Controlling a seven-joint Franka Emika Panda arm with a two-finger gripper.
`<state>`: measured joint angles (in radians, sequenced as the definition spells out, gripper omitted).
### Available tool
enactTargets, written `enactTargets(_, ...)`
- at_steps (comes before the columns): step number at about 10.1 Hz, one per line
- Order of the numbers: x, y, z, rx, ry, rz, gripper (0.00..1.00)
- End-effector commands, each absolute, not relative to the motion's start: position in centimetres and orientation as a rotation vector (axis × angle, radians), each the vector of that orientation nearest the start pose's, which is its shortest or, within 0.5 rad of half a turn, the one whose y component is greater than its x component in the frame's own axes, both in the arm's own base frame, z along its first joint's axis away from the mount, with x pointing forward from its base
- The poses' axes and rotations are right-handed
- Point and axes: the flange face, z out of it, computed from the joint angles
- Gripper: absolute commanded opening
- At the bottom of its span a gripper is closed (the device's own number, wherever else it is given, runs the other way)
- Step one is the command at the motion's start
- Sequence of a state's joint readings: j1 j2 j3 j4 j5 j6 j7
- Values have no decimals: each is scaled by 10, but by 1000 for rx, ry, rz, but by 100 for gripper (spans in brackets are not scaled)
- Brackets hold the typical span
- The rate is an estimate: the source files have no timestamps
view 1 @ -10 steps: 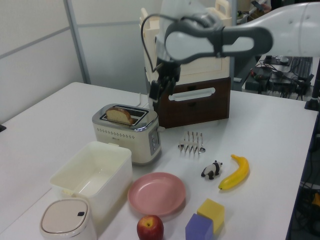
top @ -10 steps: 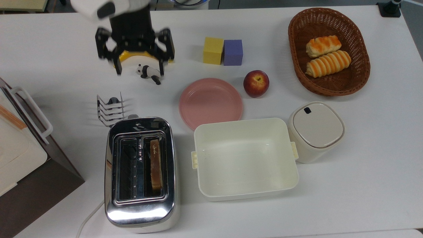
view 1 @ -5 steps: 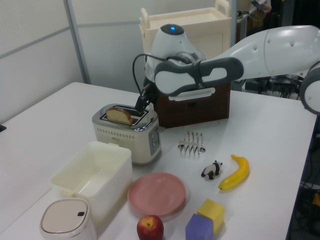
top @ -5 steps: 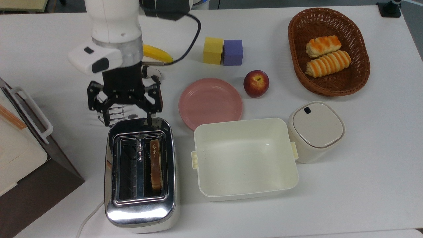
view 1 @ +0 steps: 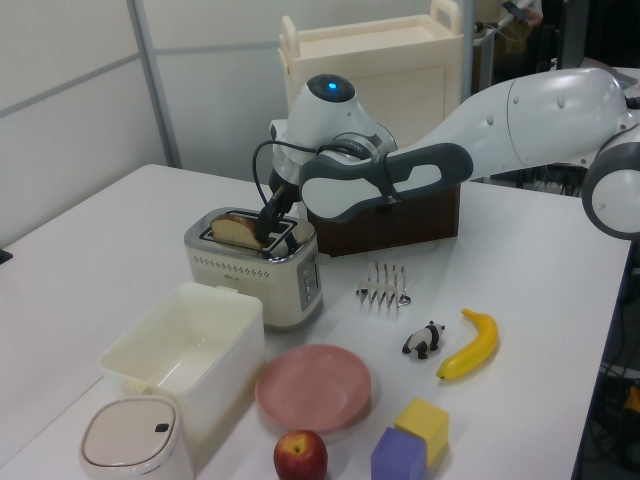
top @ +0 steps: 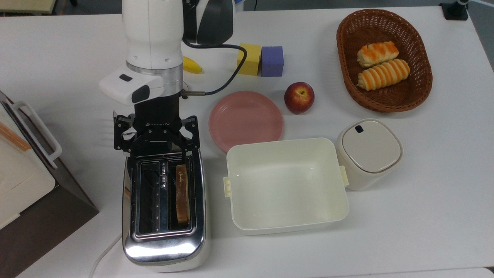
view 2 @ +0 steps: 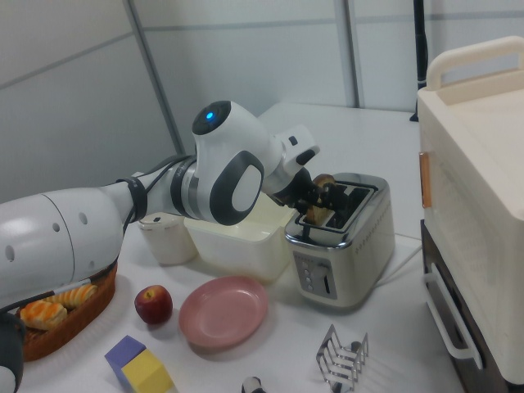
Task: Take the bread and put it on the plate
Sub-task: 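Position the open gripper above the toast slice in the toaster slot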
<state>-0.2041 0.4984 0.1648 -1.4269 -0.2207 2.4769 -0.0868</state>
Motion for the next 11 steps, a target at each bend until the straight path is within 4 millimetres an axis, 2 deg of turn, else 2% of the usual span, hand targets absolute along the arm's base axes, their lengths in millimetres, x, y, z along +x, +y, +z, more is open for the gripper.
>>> enactTargets(1,740,-47,483,-3154,-203,-917,100)
enactTargets(4,734,-46,496,-3158,-207,-927,100)
enactTargets(7,722,-45,501,-3201,-213,-798,100)
enactTargets(10,720,-27,499,-3193,-259,-750,100)
enactTargets(11,720,-27,500,-3190,-255,-758,100)
